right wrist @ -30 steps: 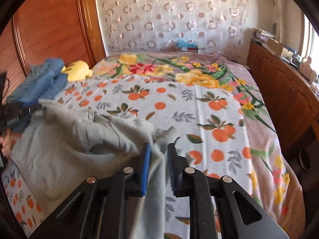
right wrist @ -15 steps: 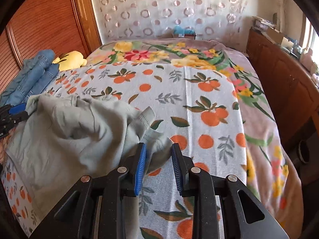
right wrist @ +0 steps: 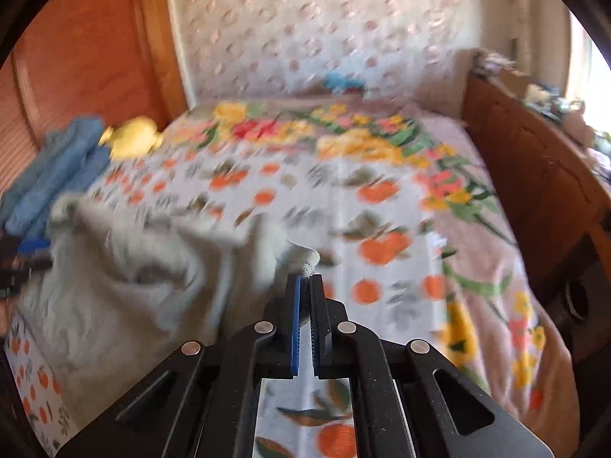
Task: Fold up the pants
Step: 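Pull the pants flat with both tools and release them on the bed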
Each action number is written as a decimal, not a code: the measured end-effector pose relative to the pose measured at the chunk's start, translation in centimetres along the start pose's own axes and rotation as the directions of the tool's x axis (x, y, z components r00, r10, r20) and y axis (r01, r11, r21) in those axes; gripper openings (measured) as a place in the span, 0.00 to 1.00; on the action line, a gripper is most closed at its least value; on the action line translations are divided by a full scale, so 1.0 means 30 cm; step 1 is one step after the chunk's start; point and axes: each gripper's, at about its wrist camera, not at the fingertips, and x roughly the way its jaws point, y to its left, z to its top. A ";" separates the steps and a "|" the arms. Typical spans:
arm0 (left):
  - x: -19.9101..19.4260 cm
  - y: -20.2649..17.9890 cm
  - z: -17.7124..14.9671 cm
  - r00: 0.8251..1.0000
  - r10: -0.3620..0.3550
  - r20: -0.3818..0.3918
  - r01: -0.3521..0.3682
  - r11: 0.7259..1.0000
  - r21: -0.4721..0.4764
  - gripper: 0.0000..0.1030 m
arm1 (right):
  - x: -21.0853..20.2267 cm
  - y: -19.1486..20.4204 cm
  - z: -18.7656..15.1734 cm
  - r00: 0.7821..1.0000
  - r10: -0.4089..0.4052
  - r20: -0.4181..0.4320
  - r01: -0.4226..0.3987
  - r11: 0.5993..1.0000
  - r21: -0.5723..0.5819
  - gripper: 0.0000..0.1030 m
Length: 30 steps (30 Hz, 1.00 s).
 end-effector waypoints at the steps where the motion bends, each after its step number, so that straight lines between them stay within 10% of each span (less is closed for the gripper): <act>1: 0.002 0.005 -0.006 1.000 0.004 -0.006 -0.004 1.000 0.001 0.45 | -0.023 -0.020 0.006 0.999 -0.025 0.030 0.025 0.999 0.021 0.04; 9: -0.010 0.027 -0.054 1.000 0.004 -0.018 -0.004 1.000 -0.022 0.45 | -0.015 -0.088 -0.033 0.962 -0.272 -0.032 0.274 0.958 0.084 0.07; 30: -0.253 0.027 -0.290 0.998 0.016 0.057 -0.014 0.999 -0.043 0.45 | -0.383 0.081 -0.422 0.999 0.040 -0.007 -0.040 0.997 0.061 0.33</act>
